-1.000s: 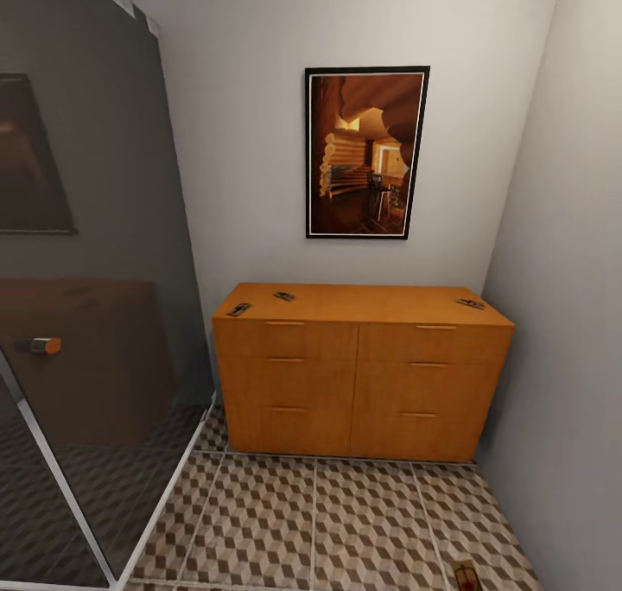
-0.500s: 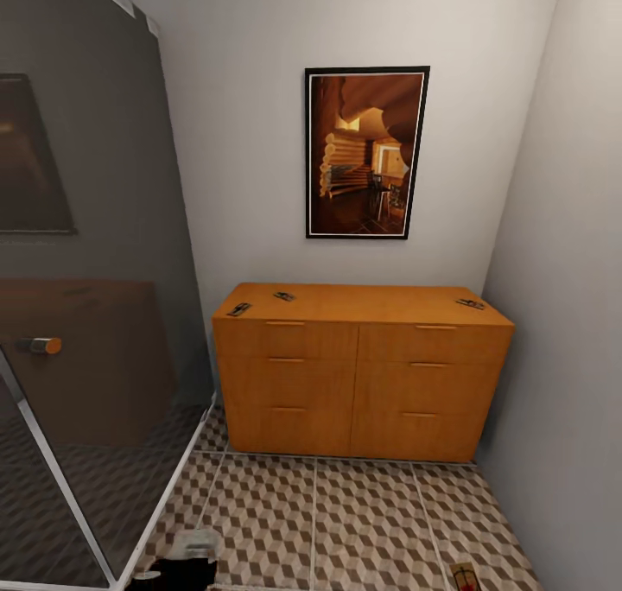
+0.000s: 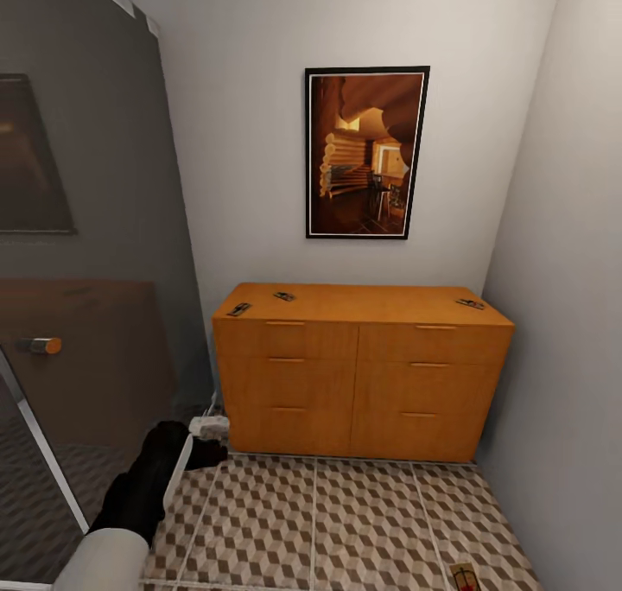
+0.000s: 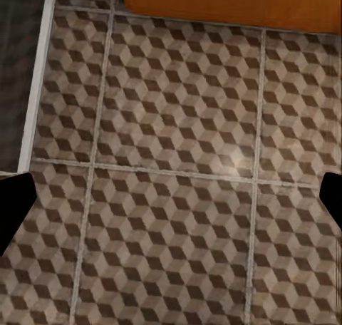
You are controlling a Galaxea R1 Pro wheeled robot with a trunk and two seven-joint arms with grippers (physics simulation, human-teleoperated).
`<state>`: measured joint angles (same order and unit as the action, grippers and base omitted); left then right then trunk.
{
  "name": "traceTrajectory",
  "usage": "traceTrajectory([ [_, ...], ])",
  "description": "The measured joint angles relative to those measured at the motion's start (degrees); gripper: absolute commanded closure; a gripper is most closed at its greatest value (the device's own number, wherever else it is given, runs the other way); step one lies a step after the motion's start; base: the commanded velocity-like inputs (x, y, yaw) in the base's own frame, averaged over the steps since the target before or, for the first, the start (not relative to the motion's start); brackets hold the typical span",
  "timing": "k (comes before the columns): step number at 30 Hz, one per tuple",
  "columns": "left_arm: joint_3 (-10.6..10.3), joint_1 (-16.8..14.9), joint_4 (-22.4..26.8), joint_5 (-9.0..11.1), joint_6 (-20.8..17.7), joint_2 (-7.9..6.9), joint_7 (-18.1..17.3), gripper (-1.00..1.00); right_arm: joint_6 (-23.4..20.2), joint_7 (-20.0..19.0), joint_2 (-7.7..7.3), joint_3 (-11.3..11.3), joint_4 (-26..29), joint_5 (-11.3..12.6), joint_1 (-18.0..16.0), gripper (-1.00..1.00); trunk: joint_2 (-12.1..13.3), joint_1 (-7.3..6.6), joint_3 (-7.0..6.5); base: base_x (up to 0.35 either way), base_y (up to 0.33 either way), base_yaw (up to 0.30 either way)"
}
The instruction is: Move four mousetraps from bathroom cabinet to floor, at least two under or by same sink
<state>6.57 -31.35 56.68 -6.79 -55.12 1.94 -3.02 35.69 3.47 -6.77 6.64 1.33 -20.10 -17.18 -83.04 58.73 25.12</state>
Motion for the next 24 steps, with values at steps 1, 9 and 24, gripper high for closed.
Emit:
traceTrajectory([
  [1,-0.01,-0.97,0.42,-0.04,-0.74,0.0,0.0,-1.0,0.0,0.0,0.02,-0.01,-0.01,-0.01,0.0,1.0,0.0,0.0,0.01,0.0,0.0,0.0],
  [9,-0.2,-12.86,1.24,-0.4,-3.66,0.34,0.06,-1.0,0.0,0.0,0.08,-0.01,-0.04,0.0,0.0,1.0,0.0,0.0,0.0,0.0,0.0,0.0],
  [24,-0.24,-52.97,-36.33,-0.23,-3.34,0.68,0.53,-1.0,0.0,0.0,0.09,-0.01,-0.04,-0.04,0.0,1.0,-0.01,0.0,0.0,0.0,0.0,0.0],
])
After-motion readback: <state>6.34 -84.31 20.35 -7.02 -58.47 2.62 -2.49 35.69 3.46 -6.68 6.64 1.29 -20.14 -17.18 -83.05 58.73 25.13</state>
